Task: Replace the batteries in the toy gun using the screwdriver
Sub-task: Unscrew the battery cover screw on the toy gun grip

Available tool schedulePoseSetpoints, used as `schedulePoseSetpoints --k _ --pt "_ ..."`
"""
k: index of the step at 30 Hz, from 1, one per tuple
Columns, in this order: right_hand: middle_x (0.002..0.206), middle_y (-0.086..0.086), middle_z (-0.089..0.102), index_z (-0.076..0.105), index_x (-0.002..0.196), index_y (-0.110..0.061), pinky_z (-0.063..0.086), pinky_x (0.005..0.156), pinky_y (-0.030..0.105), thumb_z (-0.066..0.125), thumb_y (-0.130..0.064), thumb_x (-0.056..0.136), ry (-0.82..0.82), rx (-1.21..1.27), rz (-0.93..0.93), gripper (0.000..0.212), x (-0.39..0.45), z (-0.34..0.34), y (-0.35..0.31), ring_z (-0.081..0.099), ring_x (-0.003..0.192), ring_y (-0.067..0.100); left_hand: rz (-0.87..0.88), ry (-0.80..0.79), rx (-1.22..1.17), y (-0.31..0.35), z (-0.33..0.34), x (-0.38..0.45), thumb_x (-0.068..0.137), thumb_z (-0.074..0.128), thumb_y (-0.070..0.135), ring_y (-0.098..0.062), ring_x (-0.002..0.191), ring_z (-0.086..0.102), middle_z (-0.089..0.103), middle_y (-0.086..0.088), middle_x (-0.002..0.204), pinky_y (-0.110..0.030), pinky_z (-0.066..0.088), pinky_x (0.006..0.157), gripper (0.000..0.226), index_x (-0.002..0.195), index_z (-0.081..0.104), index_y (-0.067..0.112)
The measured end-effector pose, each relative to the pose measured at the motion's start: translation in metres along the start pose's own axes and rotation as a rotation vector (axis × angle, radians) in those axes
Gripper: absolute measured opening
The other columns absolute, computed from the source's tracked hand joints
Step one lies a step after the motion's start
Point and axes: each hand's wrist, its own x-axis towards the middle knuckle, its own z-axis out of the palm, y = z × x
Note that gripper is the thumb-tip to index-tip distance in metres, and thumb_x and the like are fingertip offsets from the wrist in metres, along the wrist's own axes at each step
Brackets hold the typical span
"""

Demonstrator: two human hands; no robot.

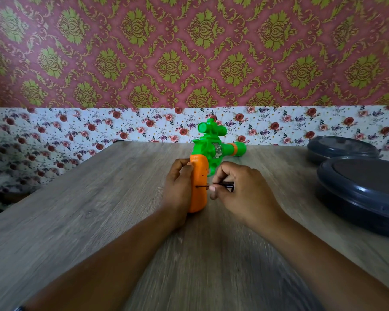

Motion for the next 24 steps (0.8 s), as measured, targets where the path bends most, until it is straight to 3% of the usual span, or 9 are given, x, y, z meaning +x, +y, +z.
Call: schedulePoseSetpoints --k 3,5,8,11,14,16,21,24 --pt "0.075 -0.012 0.065 0.055 0.072 -0.026 0.043 0.064 0.012 0.070 -0.012 0.079 -0.023 0.139 0.036 0.022 0.000 0.000 -0.001 0.059 0.071 -0.004 0.020 0.015 0.020 0.001 0.001 -0.001 0.097 0.040 0.018 -0.012 0.065 0.055 0.060 0.001 0.073 -0.023 0.043 0.057 0.020 0.085 0.055 0.018" --pt "0.076 -0.013 0.061 0.055 0.076 -0.024 0.038 0.062 0.007 0.068 -0.011 0.081 -0.052 0.184 0.044 0.019 0.000 0.004 -0.002 0.055 0.070 -0.006 0.039 0.023 0.060 0.001 0.001 -0.001 0.097 0.041 0.019 -0.016 0.072 0.052 0.059 -0.003 0.079 -0.027 0.041 0.063 0.018 0.089 0.057 0.016" --pt "0.082 -0.006 0.064 0.053 0.084 -0.021 0.048 0.069 0.024 0.059 -0.034 0.087 -0.036 0.090 0.056 0.015 0.000 0.006 -0.002 0.060 0.076 0.005 0.027 0.021 0.057 0.001 0.001 -0.001 0.098 0.041 0.020 -0.017 0.075 0.053 0.059 -0.003 0.083 -0.029 0.042 0.067 0.018 0.090 0.056 0.017" --pt "0.067 0.003 0.057 0.039 0.067 -0.024 0.044 0.062 0.035 0.038 -0.040 0.095 -0.033 -0.170 0.078 0.032 -0.001 0.003 -0.002 0.059 0.070 0.026 0.004 0.011 0.049 0.002 0.001 -0.002 0.099 0.040 0.023 -0.015 0.071 0.058 0.061 -0.006 0.088 -0.031 0.049 0.065 0.018 0.090 0.056 0.021" --pt "0.057 -0.007 0.035 0.027 0.060 -0.026 0.026 0.050 0.030 0.039 -0.030 0.096 -0.048 -0.180 0.054 0.038 0.000 0.001 -0.004 0.040 0.054 0.013 0.002 0.005 0.051 0.001 0.000 -0.001 0.099 0.039 0.023 -0.004 0.060 0.058 0.060 -0.004 0.086 -0.019 0.046 0.052 0.017 0.095 0.055 0.018" --pt "0.057 -0.011 0.031 0.031 0.065 -0.027 0.020 0.047 0.023 0.043 -0.028 0.096 -0.069 -0.158 0.001 0.033 0.001 0.001 -0.006 0.030 0.052 0.005 -0.009 0.000 0.025 0.001 0.000 0.000 0.099 0.039 0.022 -0.007 0.062 0.056 0.059 -0.005 0.086 -0.016 0.044 0.047 0.017 0.095 0.054 0.017" --pt "0.063 -0.011 0.043 0.043 0.079 -0.021 0.036 0.057 0.030 0.053 -0.029 0.092 -0.089 -0.106 -0.020 0.018 0.002 -0.003 -0.002 0.043 0.061 0.011 -0.014 -0.023 -0.034 0.002 0.000 -0.001 0.100 0.038 0.020 0.002 0.048 0.057 0.058 -0.006 0.081 -0.013 0.044 0.040 0.016 0.095 0.052 0.013" --pt "0.069 -0.012 0.054 0.048 0.078 -0.021 0.046 0.067 0.031 0.059 -0.022 0.088 -0.048 -0.019 -0.010 0.015 0.001 -0.005 -0.002 0.057 0.072 0.013 -0.004 -0.017 -0.031 0.001 0.000 0.000 0.099 0.039 0.020 -0.005 0.054 0.057 0.056 -0.003 0.076 -0.017 0.044 0.044 0.020 0.085 0.052 0.018"
